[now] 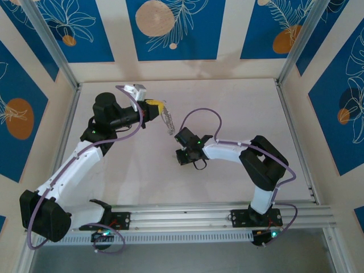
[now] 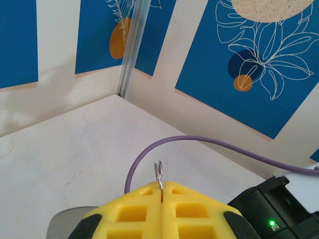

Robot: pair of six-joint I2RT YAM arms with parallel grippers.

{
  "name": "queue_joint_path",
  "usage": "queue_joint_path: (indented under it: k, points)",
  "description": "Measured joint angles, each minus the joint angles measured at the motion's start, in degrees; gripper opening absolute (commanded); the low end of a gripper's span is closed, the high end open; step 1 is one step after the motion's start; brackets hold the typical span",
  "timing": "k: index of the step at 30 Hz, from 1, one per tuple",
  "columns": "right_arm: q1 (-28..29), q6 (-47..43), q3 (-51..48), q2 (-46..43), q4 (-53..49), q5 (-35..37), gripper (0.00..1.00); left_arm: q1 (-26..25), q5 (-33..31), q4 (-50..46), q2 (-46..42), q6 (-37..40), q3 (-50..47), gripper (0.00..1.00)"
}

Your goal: Put the keys on the keyring

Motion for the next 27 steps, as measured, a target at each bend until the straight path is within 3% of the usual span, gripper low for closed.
queue_joint_path:
  k: [7,27]
  points:
    - [0.0,0.0,0.0,0.4,0.0,0.0,0.14,0.0,0.0,0.0,0.0,0.0,0.0,0.0]
    - [-0.1,0.0,0.0,0.3,0.0,0.0,0.15,0.3,0.1,0.0,0.0,0.0,0.0,0.0]
